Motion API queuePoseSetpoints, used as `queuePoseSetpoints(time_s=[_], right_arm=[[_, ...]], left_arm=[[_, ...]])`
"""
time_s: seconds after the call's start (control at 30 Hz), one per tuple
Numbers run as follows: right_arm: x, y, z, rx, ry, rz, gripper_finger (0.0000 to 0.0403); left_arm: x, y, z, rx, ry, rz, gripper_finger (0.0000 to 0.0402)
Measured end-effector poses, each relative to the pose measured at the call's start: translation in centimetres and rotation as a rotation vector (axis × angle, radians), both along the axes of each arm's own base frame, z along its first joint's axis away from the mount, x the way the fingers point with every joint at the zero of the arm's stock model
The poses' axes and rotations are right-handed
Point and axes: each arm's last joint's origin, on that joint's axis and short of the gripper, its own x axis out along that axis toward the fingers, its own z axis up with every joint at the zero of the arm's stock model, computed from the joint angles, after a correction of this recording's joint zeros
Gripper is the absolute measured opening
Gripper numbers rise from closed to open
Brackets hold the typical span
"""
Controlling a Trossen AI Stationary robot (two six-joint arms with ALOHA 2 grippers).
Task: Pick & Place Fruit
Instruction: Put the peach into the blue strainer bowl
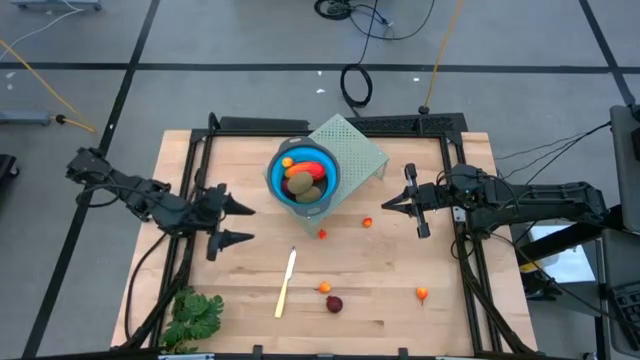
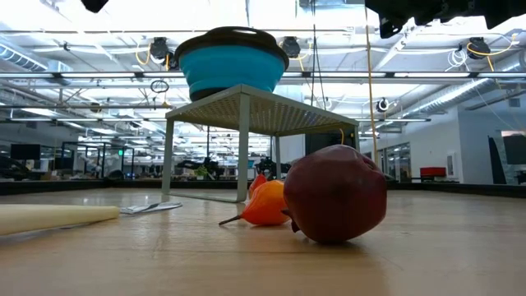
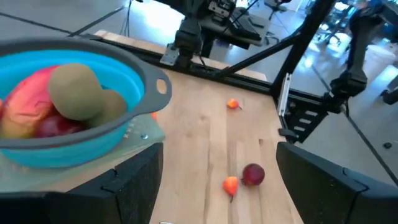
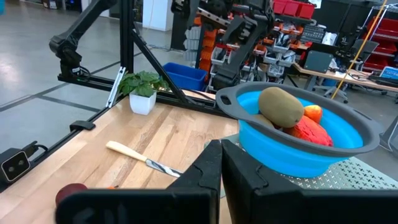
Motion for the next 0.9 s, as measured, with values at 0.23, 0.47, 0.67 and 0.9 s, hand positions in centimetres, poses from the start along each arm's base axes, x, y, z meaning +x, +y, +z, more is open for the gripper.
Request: queuePoseSetpoints(time_s=[0.23,0.47,0.67,0.9], right_arm=[[0.0,0.0,0.0,0.0,0.0,0.0,0.0004],[0.0,0.0,0.0,0.0,0.0,0.0,0.0004],[0.0,0.0,0.0,0.0,0.0,0.0,0.0004],[0.0,0.0,0.0,-0.057,-0.01,0.004,0.0004]], left_arm=[[-1.0,0.1,-1.4,0.002,-0.011,-0.016,0.0312],[-0.9,-0.3,-2.3,0.037,-0.022,-0.044,0.0312],[-0.7,-0.5,-3.6,0.014,-0.048,-0.043,0.0312],[-1.5,0.1,-5.1,-0.019,-0.108,-0.011,0.0312]])
